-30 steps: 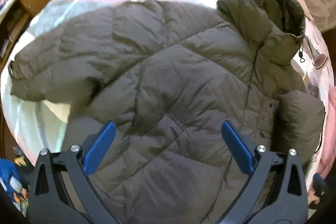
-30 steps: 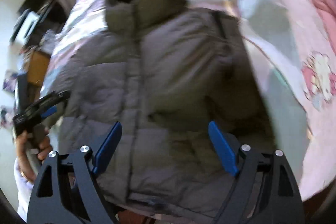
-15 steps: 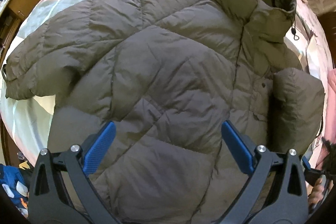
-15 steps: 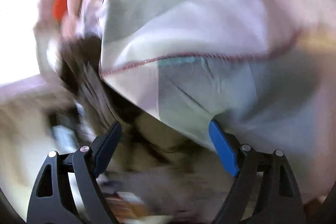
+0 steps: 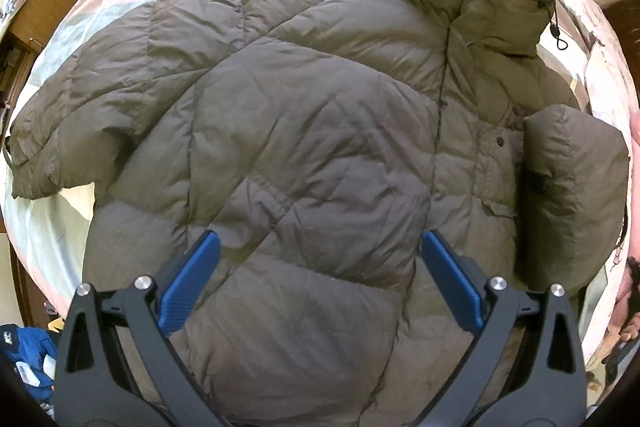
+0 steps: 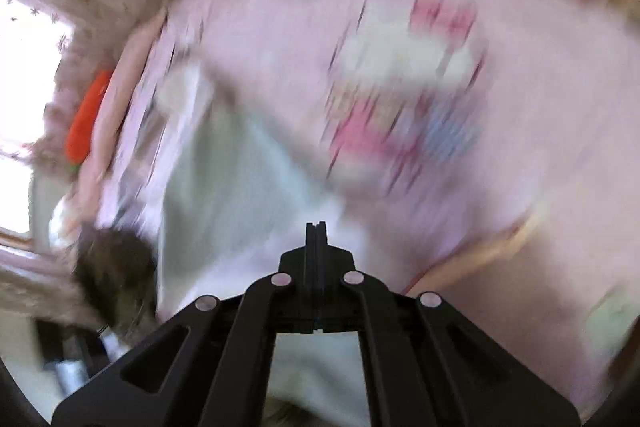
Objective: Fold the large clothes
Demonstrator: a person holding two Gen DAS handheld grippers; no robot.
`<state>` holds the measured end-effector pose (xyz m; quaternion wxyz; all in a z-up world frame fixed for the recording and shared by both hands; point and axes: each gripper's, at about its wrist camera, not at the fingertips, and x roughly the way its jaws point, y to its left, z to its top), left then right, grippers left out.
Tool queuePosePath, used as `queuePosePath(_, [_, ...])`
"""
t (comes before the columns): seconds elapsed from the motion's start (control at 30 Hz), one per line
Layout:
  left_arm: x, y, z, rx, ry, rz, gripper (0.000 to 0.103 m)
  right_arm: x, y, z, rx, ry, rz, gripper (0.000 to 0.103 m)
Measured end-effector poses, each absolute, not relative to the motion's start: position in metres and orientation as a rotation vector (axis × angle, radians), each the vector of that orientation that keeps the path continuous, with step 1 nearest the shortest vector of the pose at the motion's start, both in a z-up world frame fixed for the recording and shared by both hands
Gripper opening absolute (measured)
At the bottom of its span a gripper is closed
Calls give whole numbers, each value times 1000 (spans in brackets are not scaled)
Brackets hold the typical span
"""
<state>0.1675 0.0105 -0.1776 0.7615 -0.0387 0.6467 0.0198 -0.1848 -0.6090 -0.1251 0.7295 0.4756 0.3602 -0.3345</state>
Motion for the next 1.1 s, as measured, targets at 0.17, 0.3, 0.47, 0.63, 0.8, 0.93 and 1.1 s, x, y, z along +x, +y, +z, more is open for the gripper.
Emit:
queuePosePath(0.17, [167,-1,-179,-93,1417,19,101,-132,-573,-107,736,1009,-499,101])
queuePosePath(0.3, [162,-18,-179,-76,1422,-23,101,-86,-489,-115,288,1192,-230,101])
queuePosePath(0.47, [159,-34,-182,-26,1424,-55,101,-61,-428,-146,-94,1259,-243,10])
queuePosePath(0.63, [160,-36,-184,-15,1428,-59,101,-66,-489,-128,126,1171,-486,0])
queuePosePath(0.8, [160,-37,-183,-25,1437,-68,101,-110,-579,-95,201,1023,-901,0])
queuePosePath(0.93, [157,-41,-179,-6,1420,-83,101,-162,-640,-89,312,935,-1083,0])
queuePosePath(1.1, [158,-67,-156,-55,1317,-114,101,-166,-616,-44,383,770,-908,0])
